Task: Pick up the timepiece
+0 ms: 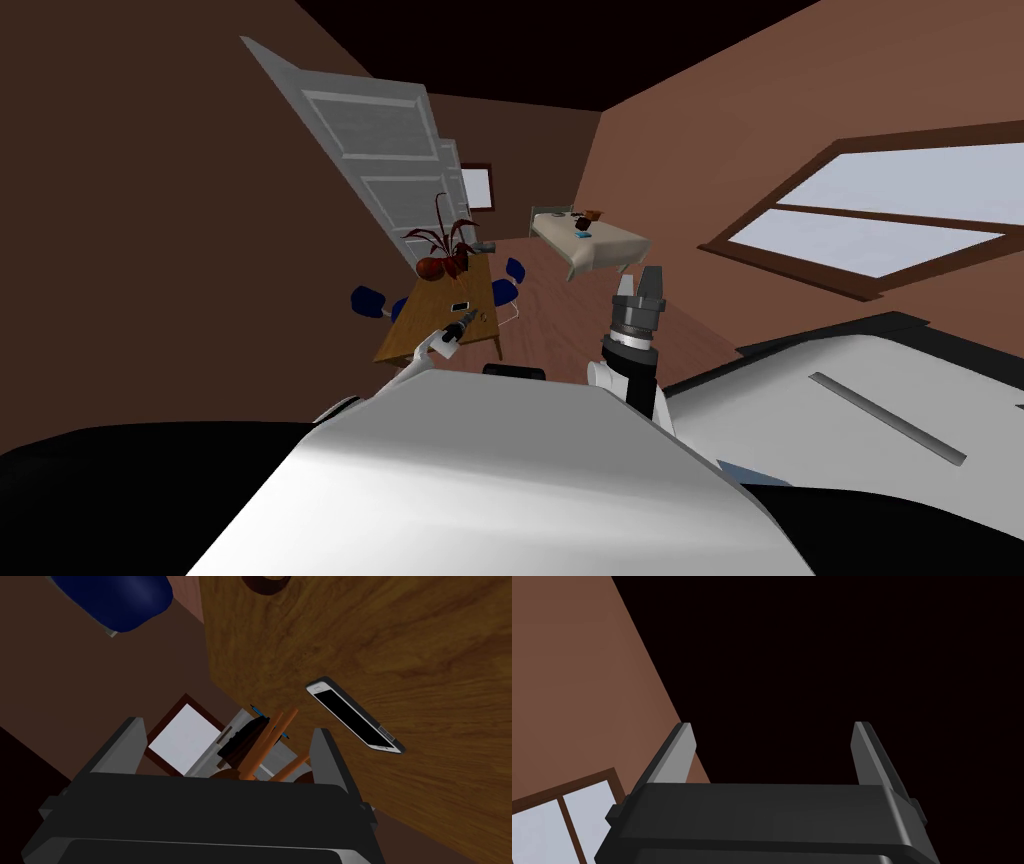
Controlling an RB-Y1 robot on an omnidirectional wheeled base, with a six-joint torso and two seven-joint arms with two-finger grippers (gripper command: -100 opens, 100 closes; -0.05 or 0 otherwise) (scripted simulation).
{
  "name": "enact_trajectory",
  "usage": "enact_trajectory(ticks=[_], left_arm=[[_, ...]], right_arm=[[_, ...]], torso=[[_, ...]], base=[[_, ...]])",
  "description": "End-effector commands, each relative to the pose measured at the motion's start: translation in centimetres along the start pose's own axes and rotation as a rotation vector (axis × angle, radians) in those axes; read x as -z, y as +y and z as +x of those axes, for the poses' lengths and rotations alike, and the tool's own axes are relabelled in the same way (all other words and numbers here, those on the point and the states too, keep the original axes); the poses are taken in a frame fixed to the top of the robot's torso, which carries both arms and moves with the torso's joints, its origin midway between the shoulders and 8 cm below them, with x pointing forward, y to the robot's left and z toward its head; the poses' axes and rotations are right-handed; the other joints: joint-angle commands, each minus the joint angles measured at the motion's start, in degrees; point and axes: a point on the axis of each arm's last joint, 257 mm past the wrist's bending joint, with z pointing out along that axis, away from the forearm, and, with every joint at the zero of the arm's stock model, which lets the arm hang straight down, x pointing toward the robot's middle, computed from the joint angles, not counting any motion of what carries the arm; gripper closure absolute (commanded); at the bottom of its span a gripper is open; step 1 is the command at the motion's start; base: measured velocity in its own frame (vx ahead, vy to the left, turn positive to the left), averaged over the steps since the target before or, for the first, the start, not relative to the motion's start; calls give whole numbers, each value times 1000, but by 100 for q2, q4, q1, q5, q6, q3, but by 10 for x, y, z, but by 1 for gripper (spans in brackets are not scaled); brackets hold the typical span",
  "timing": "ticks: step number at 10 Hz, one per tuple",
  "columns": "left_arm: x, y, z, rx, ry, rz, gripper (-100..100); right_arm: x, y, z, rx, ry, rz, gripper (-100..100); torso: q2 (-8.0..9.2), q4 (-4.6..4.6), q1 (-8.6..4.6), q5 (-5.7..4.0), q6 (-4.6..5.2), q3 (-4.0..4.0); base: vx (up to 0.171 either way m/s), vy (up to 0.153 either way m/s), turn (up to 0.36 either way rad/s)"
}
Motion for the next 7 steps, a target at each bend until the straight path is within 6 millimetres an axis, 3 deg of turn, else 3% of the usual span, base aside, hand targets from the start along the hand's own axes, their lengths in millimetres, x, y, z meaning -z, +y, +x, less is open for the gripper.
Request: enact_trajectory(ticks=[1,4,5,6,7], left_arm=[[-2,22,3,-28,18,-50,-100],[-1,82,6,-102,59,-190,-100],[-1,82,6,-102,59,-190,-100],[1,100,4,-124,69,-233,-100],[1,100,4,-124,69,-233,-100]], right_arm=[[0,0,0,0,0,0,0],[0,0,0,0,0,0,0],[0,0,0,0,0,0,0],[0,0,0,0,0,0,0],[0,0,0,0,0,0,0]], torso=[[0,0,0,0,0,0],[-2,0,-19,-4,5,-1],[-7,-1,-20,-5,2,-3],[-4,-1,-13,-3,-2,-2],[0,0,-10,-2,2,0]], base=[[8,-41,-198],[22,-83,-294],[30,-58,-37],[16,-55,-142],[7,-33,-83]])
